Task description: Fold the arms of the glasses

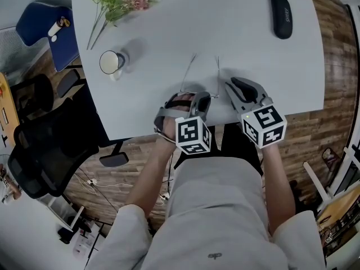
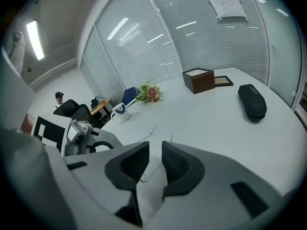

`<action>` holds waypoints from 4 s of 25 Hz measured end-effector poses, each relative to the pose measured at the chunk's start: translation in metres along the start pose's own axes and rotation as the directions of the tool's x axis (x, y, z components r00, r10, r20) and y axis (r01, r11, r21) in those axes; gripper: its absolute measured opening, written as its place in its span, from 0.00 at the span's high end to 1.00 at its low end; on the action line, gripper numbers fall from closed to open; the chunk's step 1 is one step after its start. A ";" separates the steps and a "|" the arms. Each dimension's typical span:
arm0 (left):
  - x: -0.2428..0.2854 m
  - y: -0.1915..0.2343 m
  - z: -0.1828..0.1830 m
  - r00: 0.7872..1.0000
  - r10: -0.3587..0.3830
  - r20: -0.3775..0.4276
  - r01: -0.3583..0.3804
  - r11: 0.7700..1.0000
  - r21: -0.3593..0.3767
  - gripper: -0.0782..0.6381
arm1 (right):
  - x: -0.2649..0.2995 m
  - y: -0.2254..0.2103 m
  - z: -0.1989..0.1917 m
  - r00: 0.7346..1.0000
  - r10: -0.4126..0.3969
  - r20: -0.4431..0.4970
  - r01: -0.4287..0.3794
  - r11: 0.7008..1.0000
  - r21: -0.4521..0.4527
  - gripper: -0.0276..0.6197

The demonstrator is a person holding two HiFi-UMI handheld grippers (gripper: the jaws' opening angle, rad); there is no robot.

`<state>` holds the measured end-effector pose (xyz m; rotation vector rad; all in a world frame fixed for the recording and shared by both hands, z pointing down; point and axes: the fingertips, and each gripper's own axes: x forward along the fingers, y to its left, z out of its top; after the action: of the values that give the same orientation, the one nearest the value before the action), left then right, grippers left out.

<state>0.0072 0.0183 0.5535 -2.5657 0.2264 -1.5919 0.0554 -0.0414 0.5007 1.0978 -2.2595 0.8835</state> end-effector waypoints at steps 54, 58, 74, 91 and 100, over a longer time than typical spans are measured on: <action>0.000 -0.003 -0.016 0.995 0.086 0.044 -0.086 0.996 -0.004 0.86 | 0.086 0.039 -0.073 0.917 0.280 -0.285 -0.186 0.930 0.316 0.94; 0.000 -0.004 -0.016 0.995 0.084 0.046 -0.084 0.996 -0.001 0.86 | 0.086 0.043 -0.074 0.866 0.374 -0.333 -0.246 0.897 0.367 0.94; -0.001 -0.007 -0.017 0.996 0.076 0.044 -0.076 0.997 -0.002 0.86 | 0.079 0.041 -0.076 0.828 0.383 -0.410 -0.313 0.922 0.230 0.88; -0.018 -0.003 -0.023 0.992 0.118 0.049 -0.114 0.990 -0.081 0.86 | 0.092 0.022 -0.046 0.893 0.308 -0.327 -0.265 0.949 0.171 0.91; -0.008 -0.003 -0.029 0.994 0.113 0.009 -0.113 0.993 -0.026 0.86 | 0.114 0.042 -0.044 0.865 0.311 -0.393 -0.323 0.946 0.039 0.95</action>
<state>-0.0224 0.0226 0.5595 -2.5294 0.3859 -1.5450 -0.0376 -0.0480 0.5906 0.4749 -2.1227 1.0871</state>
